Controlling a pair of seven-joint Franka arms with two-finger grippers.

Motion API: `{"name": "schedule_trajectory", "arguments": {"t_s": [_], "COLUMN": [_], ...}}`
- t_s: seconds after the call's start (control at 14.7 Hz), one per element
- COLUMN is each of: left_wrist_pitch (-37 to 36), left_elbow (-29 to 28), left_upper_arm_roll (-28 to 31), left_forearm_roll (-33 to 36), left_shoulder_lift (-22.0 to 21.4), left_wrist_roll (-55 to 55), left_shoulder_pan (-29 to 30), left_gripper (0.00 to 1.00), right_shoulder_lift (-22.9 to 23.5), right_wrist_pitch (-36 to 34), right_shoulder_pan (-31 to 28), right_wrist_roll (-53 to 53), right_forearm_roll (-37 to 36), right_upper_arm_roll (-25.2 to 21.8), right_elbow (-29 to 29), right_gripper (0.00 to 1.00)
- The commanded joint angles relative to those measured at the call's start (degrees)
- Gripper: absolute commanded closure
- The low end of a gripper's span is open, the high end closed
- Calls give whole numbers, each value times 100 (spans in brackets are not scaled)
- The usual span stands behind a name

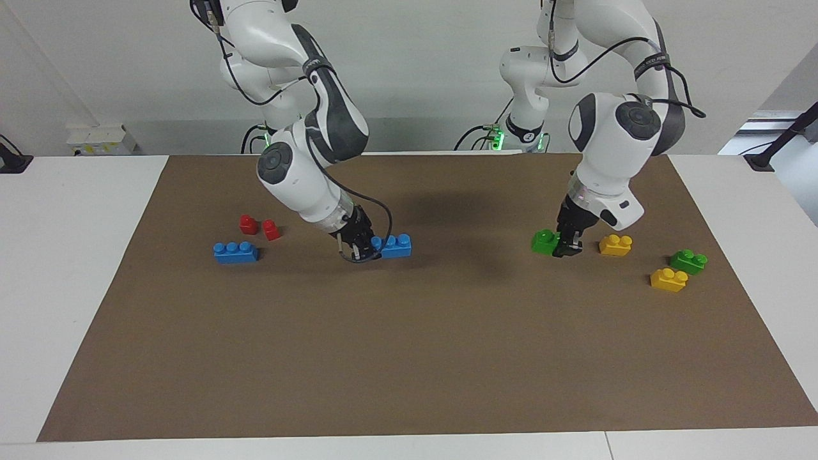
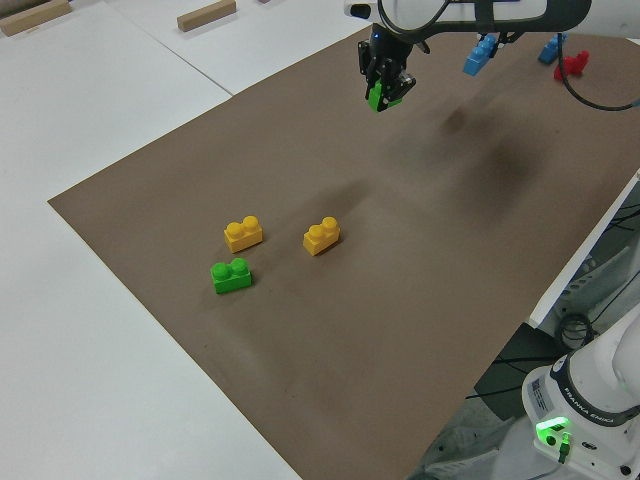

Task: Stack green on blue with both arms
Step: 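Carry the green brick with the left gripper while the right gripper carries the blue brick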

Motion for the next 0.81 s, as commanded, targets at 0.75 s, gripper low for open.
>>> {"name": "schedule_trajectory", "arguments": {"t_s": [0.75], "left_wrist_pitch": [565], "left_elbow": [-609], "left_upper_arm_roll": [76], "left_forearm_roll": [370], "left_shoulder_lift": [-319], "left_wrist_roll": [-3265], "left_shoulder_pan": [-1854], "left_gripper": [100], "right_shoulder_lift": [-67], "right_wrist_pitch": [2043], "right_shoulder_pan": [950], "right_wrist_roll": [177], "right_forearm_roll": [548], "right_upper_arm_roll": [16], "right_elbow": [-1220], "right_gripper": [100]}}
